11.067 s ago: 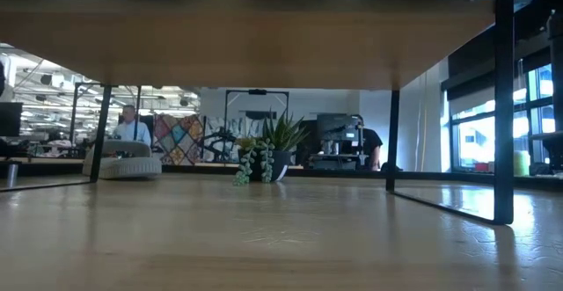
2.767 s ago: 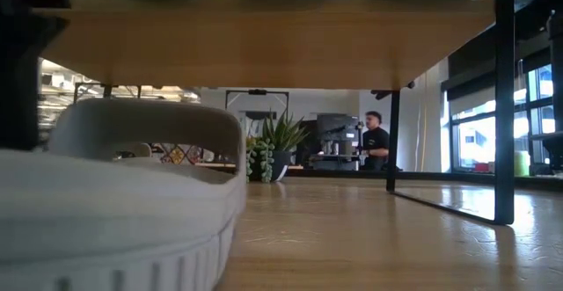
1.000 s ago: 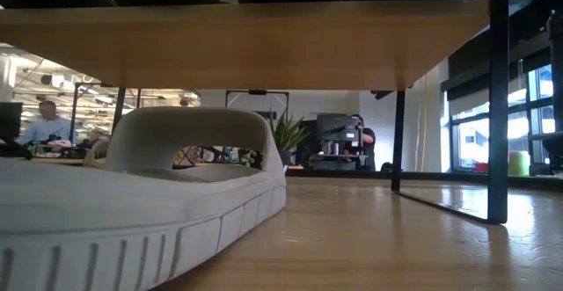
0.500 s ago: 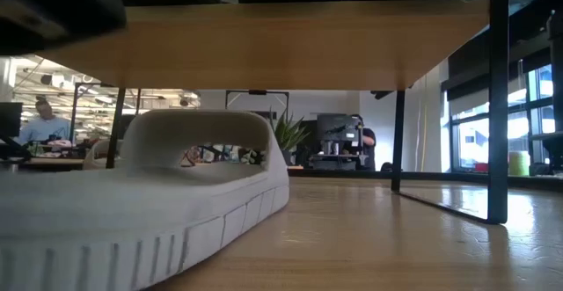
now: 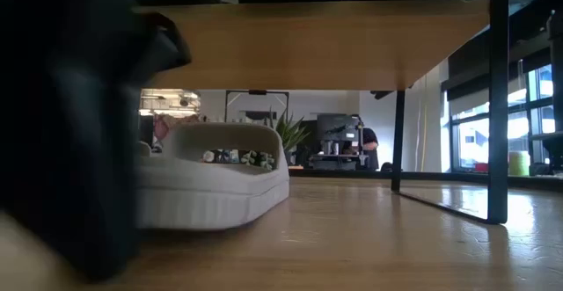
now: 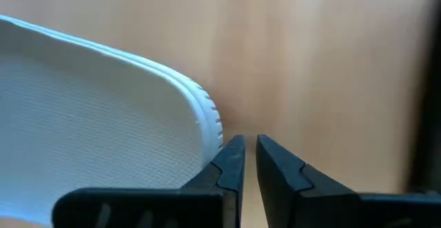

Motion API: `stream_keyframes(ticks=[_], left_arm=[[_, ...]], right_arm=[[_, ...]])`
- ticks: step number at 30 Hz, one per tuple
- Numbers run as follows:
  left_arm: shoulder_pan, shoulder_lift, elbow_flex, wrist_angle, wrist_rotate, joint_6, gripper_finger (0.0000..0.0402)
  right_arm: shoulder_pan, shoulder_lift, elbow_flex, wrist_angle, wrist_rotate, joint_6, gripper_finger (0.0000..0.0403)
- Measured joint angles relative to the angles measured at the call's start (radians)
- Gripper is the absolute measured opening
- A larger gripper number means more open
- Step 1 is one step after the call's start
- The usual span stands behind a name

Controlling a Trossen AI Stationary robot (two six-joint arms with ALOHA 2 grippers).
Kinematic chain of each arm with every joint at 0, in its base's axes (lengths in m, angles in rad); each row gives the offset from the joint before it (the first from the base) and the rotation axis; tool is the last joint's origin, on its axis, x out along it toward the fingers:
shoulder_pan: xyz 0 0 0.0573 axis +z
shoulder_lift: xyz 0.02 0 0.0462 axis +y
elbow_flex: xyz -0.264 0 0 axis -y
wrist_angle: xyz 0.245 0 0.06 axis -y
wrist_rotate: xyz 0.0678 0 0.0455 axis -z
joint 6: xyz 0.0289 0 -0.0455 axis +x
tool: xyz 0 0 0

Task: Pick and place slides into the shelf
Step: Put the gray slide under the shelf, then put the white slide under the shelf

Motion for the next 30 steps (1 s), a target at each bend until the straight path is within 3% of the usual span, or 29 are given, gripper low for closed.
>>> stream_keyframes(ticks=[7, 14, 23, 30], left_arm=[[0.028, 0.005, -0.003, -0.118, -0.136, -0.050, 0.0030], [0.048, 0.008, -0.005, -0.171, -0.165, -0.102, 0.0030], [0.035, -0.009, -0.005, -0.184, -0.131, -0.106, 0.0030], [-0.023, -0.128, 0.001, -0.177, -0.093, -0.170, 0.0030]], right_arm=[[0.000, 0.000, 0.000, 0.013, 0.000, -0.002, 0.0165], [0.000, 0.000, 0.000, 0.013, 0.000, -0.024, 0.0165], [0.000, 0.000, 0.000, 0.013, 0.000, -0.028, 0.0165], [0.000, 0.000, 0.000, 0.013, 0.000, -0.030, 0.0165]])
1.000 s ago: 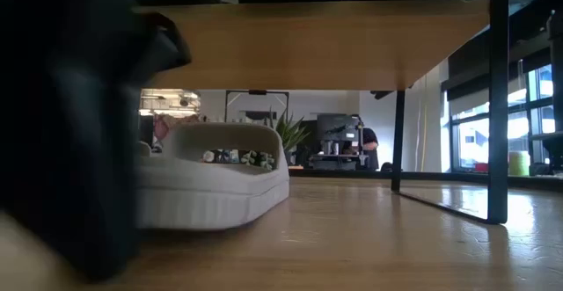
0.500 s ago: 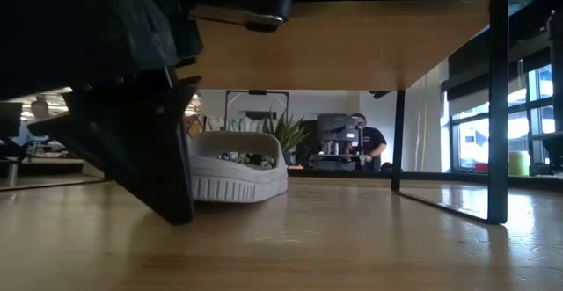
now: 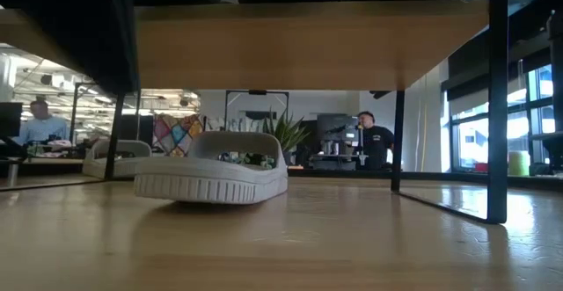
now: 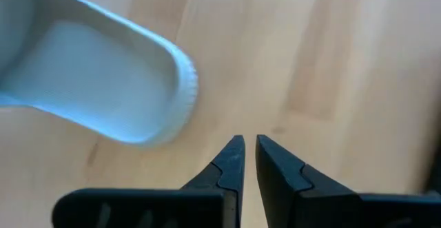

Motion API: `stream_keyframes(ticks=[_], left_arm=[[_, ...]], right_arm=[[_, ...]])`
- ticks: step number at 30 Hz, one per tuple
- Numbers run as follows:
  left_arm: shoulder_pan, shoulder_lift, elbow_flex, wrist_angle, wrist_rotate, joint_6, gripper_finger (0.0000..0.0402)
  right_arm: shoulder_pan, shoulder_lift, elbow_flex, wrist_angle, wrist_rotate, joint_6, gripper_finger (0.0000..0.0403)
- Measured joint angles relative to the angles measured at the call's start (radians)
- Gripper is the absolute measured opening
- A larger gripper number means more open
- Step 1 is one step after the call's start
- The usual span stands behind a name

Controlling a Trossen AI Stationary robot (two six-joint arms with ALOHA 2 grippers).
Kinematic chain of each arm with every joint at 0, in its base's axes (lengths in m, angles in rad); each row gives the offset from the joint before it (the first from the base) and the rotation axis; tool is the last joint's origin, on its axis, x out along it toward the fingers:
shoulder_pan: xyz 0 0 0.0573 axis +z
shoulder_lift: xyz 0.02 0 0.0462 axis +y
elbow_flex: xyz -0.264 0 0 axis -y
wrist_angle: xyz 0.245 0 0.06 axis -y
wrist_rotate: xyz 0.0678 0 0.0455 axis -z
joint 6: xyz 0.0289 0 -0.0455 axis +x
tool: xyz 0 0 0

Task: Pick and place slides into the shelf
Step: Put the white slide under the shelf

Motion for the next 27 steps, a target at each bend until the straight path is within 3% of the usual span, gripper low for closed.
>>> stream_keyframes(ticks=[9, 17, 20, 27], left_arm=[[-0.059, -0.224, 0.001, 0.054, 0.010, -0.136, 0.0030], [-0.046, -0.401, 0.002, 0.035, -0.033, -0.083, 0.0030], [-0.021, -0.466, 0.002, -0.024, -0.100, -0.033, 0.0030], [0.059, -0.637, 0.002, -0.179, -0.378, 0.089, 0.0030]], right_arm=[[0.000, 0.000, 0.000, -0.001, 0.000, 0.000, 0.0165], [0.000, 0.001, 0.000, -0.001, 0.000, 0.000, 0.0165], [0.000, 0.001, 0.000, -0.001, 0.000, 0.000, 0.0165], [0.000, 0.001, 0.000, -0.001, 0.000, 0.003, 0.0165]])
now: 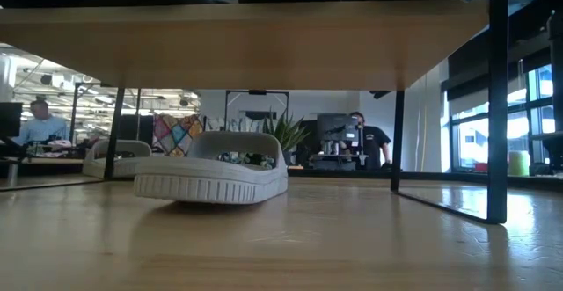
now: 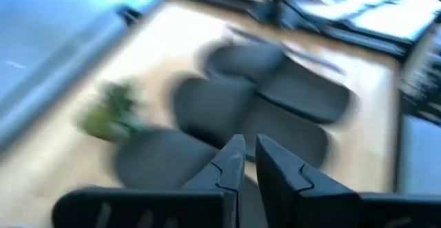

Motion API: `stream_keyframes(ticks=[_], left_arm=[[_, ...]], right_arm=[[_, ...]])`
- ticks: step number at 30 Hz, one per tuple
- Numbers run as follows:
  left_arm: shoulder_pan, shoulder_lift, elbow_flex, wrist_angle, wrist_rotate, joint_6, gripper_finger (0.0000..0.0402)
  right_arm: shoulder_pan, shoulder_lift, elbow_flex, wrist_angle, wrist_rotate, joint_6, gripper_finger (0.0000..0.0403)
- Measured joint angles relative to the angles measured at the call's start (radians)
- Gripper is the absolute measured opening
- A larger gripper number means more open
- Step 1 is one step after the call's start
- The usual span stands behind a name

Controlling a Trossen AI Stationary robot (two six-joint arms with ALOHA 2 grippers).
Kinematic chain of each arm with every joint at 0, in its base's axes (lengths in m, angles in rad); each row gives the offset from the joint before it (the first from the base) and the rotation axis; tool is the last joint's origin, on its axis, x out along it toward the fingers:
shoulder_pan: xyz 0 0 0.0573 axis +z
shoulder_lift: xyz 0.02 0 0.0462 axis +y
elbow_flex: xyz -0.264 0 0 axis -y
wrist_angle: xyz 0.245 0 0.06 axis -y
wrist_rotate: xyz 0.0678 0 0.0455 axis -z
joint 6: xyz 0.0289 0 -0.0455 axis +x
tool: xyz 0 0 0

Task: Pick and place slides into the shelf
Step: Put the white slide under the shelf

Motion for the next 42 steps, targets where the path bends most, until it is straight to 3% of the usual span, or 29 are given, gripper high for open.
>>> stream_keyframes(ticks=[5, 10, 15, 25, 29, 32, 42], left_arm=[[0.119, -0.118, 0.000, -0.121, -0.093, 0.037, 0.0030], [0.333, -0.235, 0.000, -0.316, 0.032, 0.038, 0.0030], [0.558, -0.324, -0.011, -0.308, 0.064, 0.201, 0.0030], [0.834, -0.334, -0.011, -0.306, 0.010, 0.554, 0.0030], [0.927, -0.306, -0.011, -0.307, 0.058, 0.628, 0.0032], [1.012, -0.294, -0.011, -0.308, 0.138, 0.660, 0.0055], [1.311, -0.205, -0.013, -0.315, 0.311, 0.666, 0.0190]], right_arm=[[0.000, 0.000, 0.000, 0.000, 0.000, 0.004, 0.0165], [0.000, 0.000, 0.000, 0.003, 0.000, 0.012, 0.0165], [0.000, 0.000, 0.000, 0.033, 0.000, 0.083, 0.0165], [0.000, 0.000, 0.000, 0.111, 0.000, 0.195, 0.0165], [0.000, 0.000, 0.000, 0.133, 0.000, 0.226, 0.0165], [0.000, 0.000, 0.000, 0.138, 0.000, 0.243, 0.0165], [0.000, 0.000, 0.000, 0.139, 0.000, 0.245, 0.0165]])
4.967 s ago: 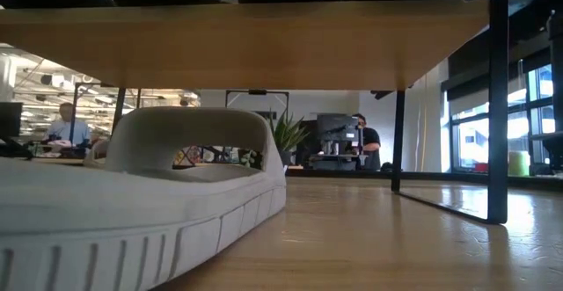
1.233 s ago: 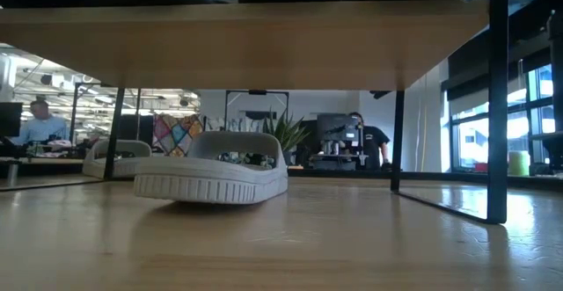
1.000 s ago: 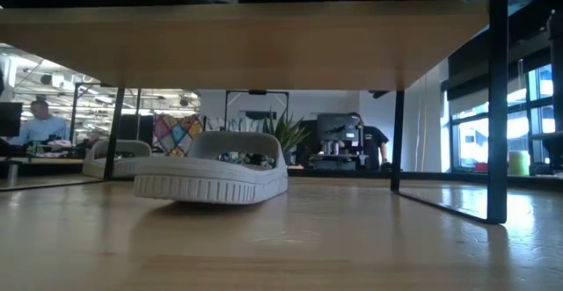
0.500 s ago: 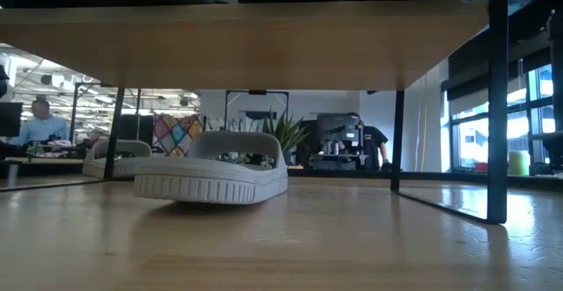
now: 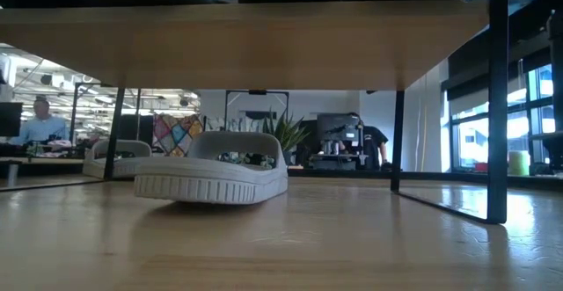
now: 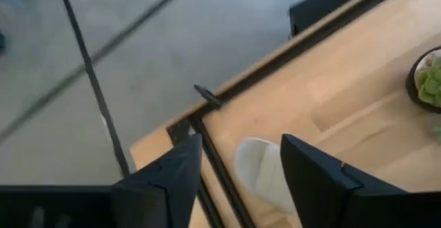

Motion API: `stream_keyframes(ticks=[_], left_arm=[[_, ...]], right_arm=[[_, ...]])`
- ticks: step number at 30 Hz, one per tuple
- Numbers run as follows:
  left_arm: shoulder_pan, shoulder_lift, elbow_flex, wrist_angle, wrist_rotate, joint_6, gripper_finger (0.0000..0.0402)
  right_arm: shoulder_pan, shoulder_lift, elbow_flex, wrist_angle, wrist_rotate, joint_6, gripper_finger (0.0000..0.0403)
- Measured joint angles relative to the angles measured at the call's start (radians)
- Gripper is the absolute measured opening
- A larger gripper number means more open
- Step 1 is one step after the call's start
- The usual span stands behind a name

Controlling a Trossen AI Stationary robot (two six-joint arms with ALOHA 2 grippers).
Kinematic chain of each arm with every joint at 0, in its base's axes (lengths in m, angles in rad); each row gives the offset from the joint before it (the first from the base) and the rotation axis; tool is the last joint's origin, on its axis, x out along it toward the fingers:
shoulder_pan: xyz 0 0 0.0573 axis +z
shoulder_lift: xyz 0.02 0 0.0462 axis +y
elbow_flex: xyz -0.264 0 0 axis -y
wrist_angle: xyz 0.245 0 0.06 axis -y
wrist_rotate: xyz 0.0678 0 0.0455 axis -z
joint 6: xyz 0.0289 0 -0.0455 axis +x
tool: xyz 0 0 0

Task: Pick and place slides into the shelf
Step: Put the white slide under the shelf

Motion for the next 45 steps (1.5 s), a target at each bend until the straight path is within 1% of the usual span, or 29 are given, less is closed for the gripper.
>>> stream_keyframes(ticks=[2, 3, 9, 15, 25, 28, 31, 36, 38, 42, 45], left_arm=[[0.046, 0.019, -0.023, 0.002, 0.053, 0.005, 0.0202], [0.062, 0.028, -0.038, 0.003, 0.063, 0.019, 0.0206], [0.110, 0.048, -0.233, 0.062, 0.064, 0.077, 0.0211], [0.117, 0.048, -0.425, 0.111, 0.067, 0.024, 0.0212], [0.078, 0.047, -0.670, 0.190, 0.068, -0.077, 0.0212], [0.058, 0.047, -0.715, 0.205, 0.114, -0.088, 0.0212], [0.032, 0.046, -0.749, 0.259, 0.156, -0.102, 0.0212], [0.009, 0.046, -0.810, 0.343, 0.170, -0.153, 0.0212], [0.009, 0.046, -0.834, 0.367, 0.195, -0.180, 0.0212], [0.007, 0.046, -0.867, 0.399, 0.246, -0.222, 0.0212], [-0.008, 0.046, -0.887, 0.405, 0.246, -0.269, 0.0212]], right_arm=[[0.000, 0.000, 0.000, 0.000, 0.000, 0.000, 0.0165], [0.000, 0.000, 0.000, 0.000, 0.000, 0.000, 0.0165], [0.000, 0.000, 0.000, 0.000, 0.000, -0.002, 0.0165], [0.000, 0.000, 0.000, 0.000, 0.000, -0.005, 0.0165], [0.000, 0.000, 0.000, 0.000, 0.000, -0.008, 0.0165], [0.000, 0.000, 0.000, 0.000, 0.000, -0.008, 0.0165], [0.000, 0.000, 0.000, 0.004, 0.000, -0.008, 0.0165], [0.000, 0.000, 0.000, 0.010, 0.000, -0.008, 0.0165], [0.000, 0.000, 0.000, 0.010, 0.000, -0.008, 0.0165], [0.000, 0.000, 0.000, 0.011, 0.000, -0.008, 0.0165], [0.000, 0.000, 0.000, 0.012, 0.000, -0.009, 0.0165]])
